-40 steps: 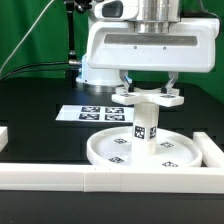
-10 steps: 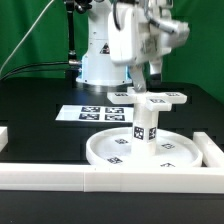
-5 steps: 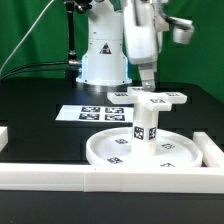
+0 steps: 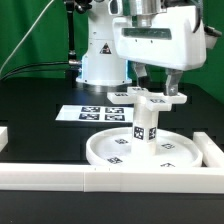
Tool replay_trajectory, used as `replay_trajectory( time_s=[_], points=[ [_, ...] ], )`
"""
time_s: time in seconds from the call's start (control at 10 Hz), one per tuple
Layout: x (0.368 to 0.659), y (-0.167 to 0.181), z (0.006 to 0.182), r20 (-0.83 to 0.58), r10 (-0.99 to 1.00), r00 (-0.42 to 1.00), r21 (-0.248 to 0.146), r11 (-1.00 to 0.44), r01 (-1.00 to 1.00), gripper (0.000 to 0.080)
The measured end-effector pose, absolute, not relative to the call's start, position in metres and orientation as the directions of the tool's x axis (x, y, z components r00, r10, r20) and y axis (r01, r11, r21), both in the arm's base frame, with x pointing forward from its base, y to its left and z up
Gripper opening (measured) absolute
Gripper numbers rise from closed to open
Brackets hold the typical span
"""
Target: Assemble round table
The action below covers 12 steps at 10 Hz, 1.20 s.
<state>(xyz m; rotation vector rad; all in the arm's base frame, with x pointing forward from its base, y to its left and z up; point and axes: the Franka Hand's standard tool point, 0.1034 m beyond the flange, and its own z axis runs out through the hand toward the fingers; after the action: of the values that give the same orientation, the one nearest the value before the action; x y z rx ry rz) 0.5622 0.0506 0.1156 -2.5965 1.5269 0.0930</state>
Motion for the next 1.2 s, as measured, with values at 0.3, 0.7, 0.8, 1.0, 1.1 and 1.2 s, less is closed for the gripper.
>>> replay_trajectory(
  time_s=[0.3, 0.7, 0.8, 1.0, 1.1, 1.2],
  points=[
    [0.5622, 0.0502, 0.1153, -0.098, -0.742, 0.664, -0.102, -0.656, -0.748, 0.0649],
    [0.5636, 0.0524, 0.1175, -0.044, -0.360, 0.932, -0.066, -0.930, -0.362, 0.0649],
    [0.5637, 0.0557, 0.1177, -0.036, -0.288, 0.957, -0.053, -0.956, -0.290, 0.0649],
    [0.5641, 0.0565, 0.1182, -0.027, -0.136, 0.990, -0.050, -0.989, -0.137, 0.0649],
    [0.5641, 0.0555, 0.1181, -0.024, -0.080, 0.997, -0.051, -0.995, -0.081, 0.0649],
    [0.5641, 0.0553, 0.1181, -0.021, -0.031, 0.999, -0.052, -0.998, -0.032, 0.0649]
  ],
)
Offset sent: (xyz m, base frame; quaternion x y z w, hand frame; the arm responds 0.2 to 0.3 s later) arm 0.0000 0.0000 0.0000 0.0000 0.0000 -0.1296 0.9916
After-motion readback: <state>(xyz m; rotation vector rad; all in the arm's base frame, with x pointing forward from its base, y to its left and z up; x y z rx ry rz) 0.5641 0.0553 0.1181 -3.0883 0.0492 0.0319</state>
